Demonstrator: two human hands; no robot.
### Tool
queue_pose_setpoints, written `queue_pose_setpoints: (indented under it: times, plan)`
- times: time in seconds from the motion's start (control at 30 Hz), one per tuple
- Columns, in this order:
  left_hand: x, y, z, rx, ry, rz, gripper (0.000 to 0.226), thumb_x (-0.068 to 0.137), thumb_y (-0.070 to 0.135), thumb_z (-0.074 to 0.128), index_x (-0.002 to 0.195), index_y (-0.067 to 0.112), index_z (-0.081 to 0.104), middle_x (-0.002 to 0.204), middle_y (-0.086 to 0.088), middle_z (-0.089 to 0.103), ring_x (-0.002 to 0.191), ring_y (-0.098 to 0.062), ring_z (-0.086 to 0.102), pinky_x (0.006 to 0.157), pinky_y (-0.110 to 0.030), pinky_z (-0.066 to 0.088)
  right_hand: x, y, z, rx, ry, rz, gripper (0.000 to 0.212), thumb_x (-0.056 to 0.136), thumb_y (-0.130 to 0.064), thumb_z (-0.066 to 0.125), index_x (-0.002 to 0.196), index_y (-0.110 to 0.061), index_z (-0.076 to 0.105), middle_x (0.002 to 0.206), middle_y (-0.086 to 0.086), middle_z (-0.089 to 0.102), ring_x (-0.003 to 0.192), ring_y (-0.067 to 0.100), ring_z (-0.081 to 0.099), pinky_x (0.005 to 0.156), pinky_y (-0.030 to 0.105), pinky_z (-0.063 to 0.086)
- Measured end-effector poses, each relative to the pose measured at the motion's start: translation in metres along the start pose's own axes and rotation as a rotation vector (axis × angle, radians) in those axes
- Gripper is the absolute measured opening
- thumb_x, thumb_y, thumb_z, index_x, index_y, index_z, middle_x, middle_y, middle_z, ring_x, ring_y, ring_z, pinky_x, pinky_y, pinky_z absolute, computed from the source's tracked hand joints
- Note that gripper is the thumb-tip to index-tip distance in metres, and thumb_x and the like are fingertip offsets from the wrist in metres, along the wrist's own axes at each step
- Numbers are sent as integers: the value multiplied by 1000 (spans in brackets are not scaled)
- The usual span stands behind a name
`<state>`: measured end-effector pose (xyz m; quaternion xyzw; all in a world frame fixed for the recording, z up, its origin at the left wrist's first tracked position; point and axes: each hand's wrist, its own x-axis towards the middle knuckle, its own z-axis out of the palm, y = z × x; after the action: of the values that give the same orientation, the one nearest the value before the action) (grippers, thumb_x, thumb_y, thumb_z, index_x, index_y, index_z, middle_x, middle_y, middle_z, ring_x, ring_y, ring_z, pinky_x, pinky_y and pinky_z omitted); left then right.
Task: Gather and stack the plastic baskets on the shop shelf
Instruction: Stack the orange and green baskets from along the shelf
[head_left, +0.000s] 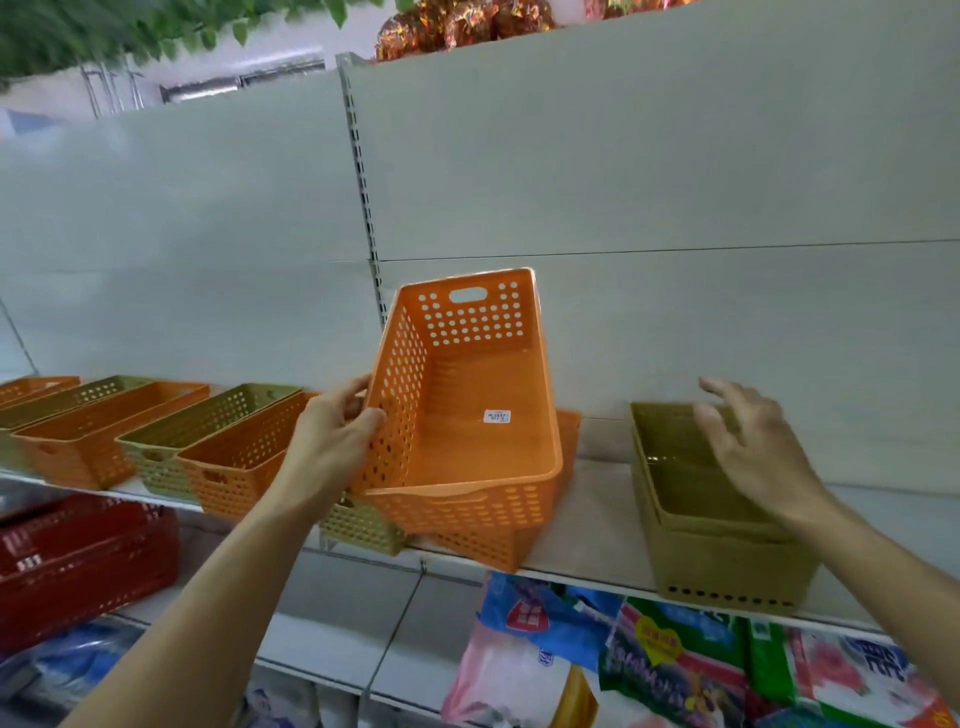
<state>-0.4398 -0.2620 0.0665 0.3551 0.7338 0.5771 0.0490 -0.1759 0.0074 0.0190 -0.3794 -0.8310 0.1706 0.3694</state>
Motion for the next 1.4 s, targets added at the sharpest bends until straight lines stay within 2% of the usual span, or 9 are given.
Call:
queue_pose_setpoints:
  times: [0.1, 0.23, 0.4, 0.6, 0.77, 0.93, 1.07, 1.2, 1.4]
  plan:
    - [26, -2, 5, 9, -7, 38, 46, 99, 15, 46, 144, 20, 39, 94, 15, 60, 78, -2, 63, 48, -13, 52, -21, -64, 18, 112, 43, -394, 49, 97, -47, 33, 136, -21, 47, 142, -1, 46, 131, 10, 36, 108, 16, 22]
    - [64, -14, 9, 35, -77, 122, 43, 100, 17, 45, 142, 23, 41, 113, 0, 63, 85, -13, 69, 62, -31, 61, -34, -112, 63, -188, 5, -767, 46, 93, -54, 40, 126, -25, 55, 142, 0, 50, 136, 19, 39, 110, 40, 30]
    - [110, -48, 14, 47, -269, 104, 38, 100, 20, 44, 137, 26, 46, 113, -1, 66, 90, -20, 71, 73, -46, 62, -37, -129, 119, -262, -31, -658, 26, 88, -37, 48, 100, -26, 69, 101, -8, 72, 101, 12, 64, 97, 42, 49]
    - [147, -81, 31, 74, -471, 56, 33, 97, 21, 48, 130, 21, 53, 112, -6, 70, 89, -21, 72, 78, -43, 61, -50, -147, 142, -325, 15, -423, 27, 85, -32, 46, 87, -22, 71, 82, -8, 72, 80, 11, 67, 85, 31, 53]
    - [155, -106, 48, 136, -593, 21, 21, 92, 21, 50, 107, 24, 64, 100, -7, 74, 80, -25, 72, 74, -45, 61, -57, -144, 139, -321, -83, -212, 26, 87, -35, 43, 93, -28, 67, 90, -8, 70, 84, 14, 65, 75, 35, 56]
    - [131, -118, 56, 94, -631, -37, 23, 89, 17, 49, 103, 19, 67, 94, -9, 74, 79, -30, 72, 71, -49, 60, -49, -143, 113, -438, -294, -37, 17, 90, -29, 51, 98, -35, 65, 103, -16, 68, 101, 8, 59, 110, 36, 28]
    - [110, -112, 47, -60, -684, -57, 18, 85, 20, 54, 98, 20, 66, 98, -12, 75, 84, -31, 72, 74, -50, 60, -51, -155, 114, -407, -220, 27, 29, 82, -30, 50, 103, -38, 69, 105, -14, 71, 100, 14, 61, 97, 35, 43]
    - [86, -114, 4, -70, -677, 31, 33, 93, 20, 55, 123, 34, 51, 108, 19, 62, 96, 6, 59, 82, -10, 48, -64, -187, 152, -222, -90, -147, 30, 86, -19, 57, 112, -29, 67, 119, -10, 65, 115, 7, 54, 102, 30, 40]
    - [95, -161, -82, 259, -377, 256, 46, 93, 26, 56, 138, 17, 50, 139, 3, 55, 129, -10, 48, 106, -22, 34, -72, -243, 218, -28, -177, -238, 34, 88, -18, 52, 120, -24, 63, 126, -7, 60, 120, 6, 48, 99, 8, 27]
